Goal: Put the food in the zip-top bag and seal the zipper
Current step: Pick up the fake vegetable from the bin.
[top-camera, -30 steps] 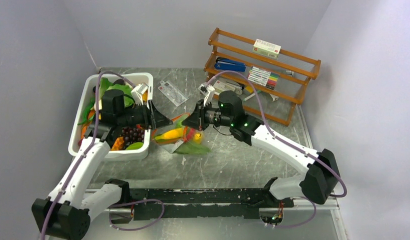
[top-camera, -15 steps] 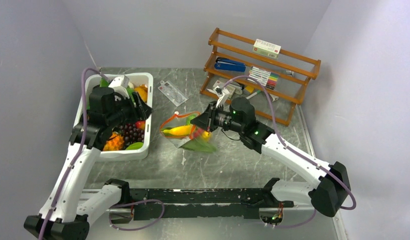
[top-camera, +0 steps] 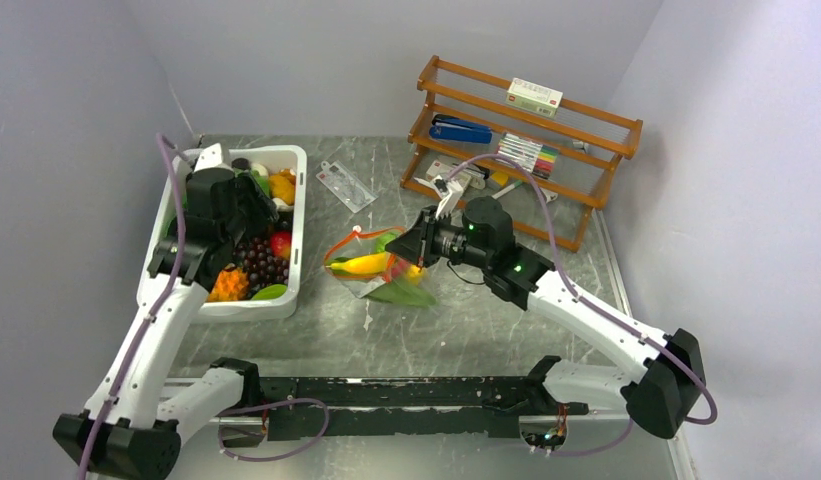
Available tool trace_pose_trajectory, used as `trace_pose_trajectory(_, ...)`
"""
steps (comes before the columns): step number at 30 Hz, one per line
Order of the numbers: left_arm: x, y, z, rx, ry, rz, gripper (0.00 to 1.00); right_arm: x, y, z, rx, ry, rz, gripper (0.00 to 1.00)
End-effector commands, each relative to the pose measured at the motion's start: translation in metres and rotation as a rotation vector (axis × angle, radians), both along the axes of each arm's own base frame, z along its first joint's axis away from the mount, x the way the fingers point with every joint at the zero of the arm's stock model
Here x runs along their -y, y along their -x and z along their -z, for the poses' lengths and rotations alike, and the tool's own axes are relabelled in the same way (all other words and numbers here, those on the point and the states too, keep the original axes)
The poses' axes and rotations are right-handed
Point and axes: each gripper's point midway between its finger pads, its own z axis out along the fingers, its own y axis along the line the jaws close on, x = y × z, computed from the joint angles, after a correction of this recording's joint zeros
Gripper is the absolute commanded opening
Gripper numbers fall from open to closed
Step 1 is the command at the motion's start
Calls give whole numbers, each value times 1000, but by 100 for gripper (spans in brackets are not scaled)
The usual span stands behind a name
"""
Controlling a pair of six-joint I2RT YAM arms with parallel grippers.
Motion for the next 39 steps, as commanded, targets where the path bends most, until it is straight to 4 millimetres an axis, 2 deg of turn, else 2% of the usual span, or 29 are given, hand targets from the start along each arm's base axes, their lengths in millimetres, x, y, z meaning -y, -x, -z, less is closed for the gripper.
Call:
trace_pose_trajectory(1,8,-12,-14,120,241,-122,47,5,0,-30,85,-50,11,0)
trace_pose_trajectory(2,9,-15,-8,97,270,-150,46,6,0,-29,86,-50,13,0)
trace_pose_trajectory(5,0,-21,21,-13,330,-310,35,7,3,-29,87,-56,9,0)
trace_pose_trajectory(7,-4,-29,31,-33,335,-352,37,8,5,-28,85,-60,5,0)
trace_pose_trajectory(9,-5,-41,36,-18,377,-364,44,8,7,-28,87,-64,0,0)
trace_pose_trajectory(15,-10,-75,50,25,446,-382,50,10,10,-31,87,-67,-8,0)
trace_pose_trajectory(19,-14,-89,67,-25,428,-419,45,13,10,-34,96,-59,3,0)
trace_pose_trajectory(24,-5,-105,83,-52,447,-386,43,15,8,-36,104,-55,16,0)
trace_pose_trajectory(29,-4,-109,97,-81,435,-383,33,12,8,-36,99,-56,6,0)
trace_pose_trajectory(33,-12,-98,98,-96,399,-410,19,13,7,-35,97,-54,13,0)
trace_pose_trajectory(35,-16,-92,89,-77,390,-420,9,13,7,-34,96,-53,13,0)
trace_pose_trajectory(39,-24,-80,60,-20,376,-431,7,12,7,-32,93,-52,10,0)
